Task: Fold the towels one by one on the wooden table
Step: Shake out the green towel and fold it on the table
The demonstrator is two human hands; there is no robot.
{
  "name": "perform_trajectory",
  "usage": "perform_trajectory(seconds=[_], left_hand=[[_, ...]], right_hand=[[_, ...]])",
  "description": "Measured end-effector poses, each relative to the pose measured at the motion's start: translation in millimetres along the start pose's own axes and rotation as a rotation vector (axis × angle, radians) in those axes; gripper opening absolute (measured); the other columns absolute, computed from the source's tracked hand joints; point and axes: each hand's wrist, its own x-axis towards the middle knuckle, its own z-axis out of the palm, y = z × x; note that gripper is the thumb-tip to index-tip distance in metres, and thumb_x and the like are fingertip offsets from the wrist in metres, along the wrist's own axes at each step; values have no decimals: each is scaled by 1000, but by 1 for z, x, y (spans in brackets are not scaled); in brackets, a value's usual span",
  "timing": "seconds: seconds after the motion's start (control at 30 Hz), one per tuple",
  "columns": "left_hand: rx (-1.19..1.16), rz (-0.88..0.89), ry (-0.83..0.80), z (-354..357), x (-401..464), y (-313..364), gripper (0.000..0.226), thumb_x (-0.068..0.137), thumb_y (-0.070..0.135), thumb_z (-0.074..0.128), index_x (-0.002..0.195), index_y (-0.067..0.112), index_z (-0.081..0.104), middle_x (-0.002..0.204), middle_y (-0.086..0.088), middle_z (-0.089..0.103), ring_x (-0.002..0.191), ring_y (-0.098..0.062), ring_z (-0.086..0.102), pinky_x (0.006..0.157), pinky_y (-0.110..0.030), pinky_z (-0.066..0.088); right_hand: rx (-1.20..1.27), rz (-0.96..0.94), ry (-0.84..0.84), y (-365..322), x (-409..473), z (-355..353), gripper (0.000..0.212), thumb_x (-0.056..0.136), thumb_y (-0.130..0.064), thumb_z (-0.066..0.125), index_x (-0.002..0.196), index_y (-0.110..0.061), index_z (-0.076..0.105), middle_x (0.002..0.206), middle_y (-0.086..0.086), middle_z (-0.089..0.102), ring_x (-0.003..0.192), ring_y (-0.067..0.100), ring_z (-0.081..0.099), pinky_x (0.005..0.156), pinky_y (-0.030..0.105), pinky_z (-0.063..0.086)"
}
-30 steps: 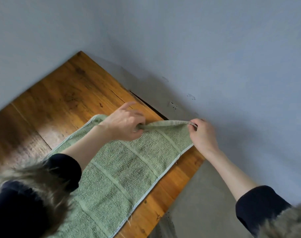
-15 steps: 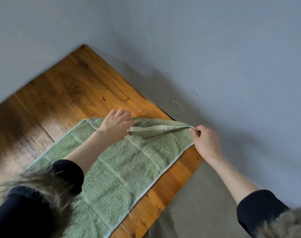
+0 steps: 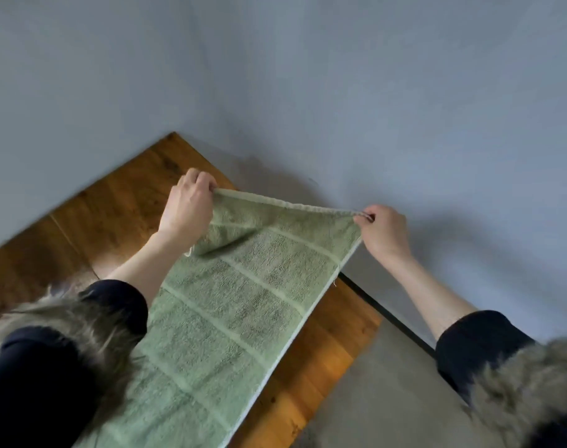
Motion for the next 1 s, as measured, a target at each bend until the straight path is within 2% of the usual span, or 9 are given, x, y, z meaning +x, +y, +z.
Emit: perform_trajectory(seconds=[0.1, 0.2, 0.27, 0.4, 0.6, 0.67, 0.8, 0.9, 1.0], left_hand=[[-25, -40, 105, -31, 20, 0, 27, 88, -6, 43, 107, 0, 62, 110, -21, 51, 105, -37, 49, 92, -38, 36], [-62, -79, 165, -58, 27, -5, 23, 93, 5, 45, 106, 1, 63, 109, -21, 52, 103, -37, 50, 91, -37, 36], [-73, -111, 170, -73, 21, -13, 22, 94, 13, 48, 103, 2, 65, 107, -19, 54, 102, -36, 51, 90, -38, 37], [-32, -139, 106, -94, -7, -35, 21, 91, 20, 55, 97, 3, 65, 104, -18, 58, 96, -37, 54, 84, -41, 42], [-8, 9, 102, -125, -74, -81, 13, 90, 3, 52, 96, 1, 64, 98, -18, 57, 92, -37, 56, 81, -41, 43], [-9, 55, 122, -137, -101, -96, 14, 89, -2, 52, 95, 0, 64, 96, -18, 58, 90, -37, 56, 80, -42, 44], [-20, 155, 163, -164, -160, -122, 10, 86, -4, 56, 91, -1, 65, 91, -19, 59, 84, -38, 57, 77, -43, 46], [-16, 221, 176, -182, -209, -143, 7, 83, -6, 59, 87, -3, 65, 87, -21, 60, 79, -39, 58, 72, -47, 48], [-13, 243, 168, -195, -258, -161, 9, 82, -8, 60, 86, -2, 65, 85, -20, 61, 79, -39, 57, 70, -48, 48]], right_hand=[[41, -88, 108, -37, 16, -21, 26, 93, -16, 51, 74, -2, 60, 73, 8, 53, 59, 19, 43, 52, 28, 30], [96, -148, 193, -64, 15, -32, 20, 92, -11, 49, 83, -3, 65, 86, 5, 53, 71, 17, 47, 65, 23, 34], [100, -180, 211, -73, 7, -34, 18, 91, -10, 51, 84, -4, 67, 86, 2, 52, 66, 10, 45, 58, 13, 29], [85, -214, 200, -83, -21, -31, 17, 91, -16, 55, 92, -8, 70, 90, 4, 58, 73, 12, 48, 64, 15, 29], [86, -338, 142, -99, -95, -21, 14, 89, -17, 57, 95, -13, 69, 91, 0, 62, 80, 11, 55, 74, 22, 41], [102, -375, 162, -105, -128, -17, 13, 89, -17, 58, 94, -15, 69, 89, -2, 62, 78, 9, 56, 74, 20, 44], [120, -384, 208, -111, -206, 0, 9, 88, -16, 60, 90, -16, 69, 86, -7, 60, 69, 0, 51, 63, 9, 36], [80, -435, 245, -116, -269, 18, 7, 86, -11, 61, 87, -12, 68, 83, -4, 59, 66, 5, 51, 61, 11, 34], [15, -477, 266, -118, -327, 35, 4, 84, -7, 64, 85, -8, 67, 82, 0, 61, 65, 15, 53, 57, 20, 38]])
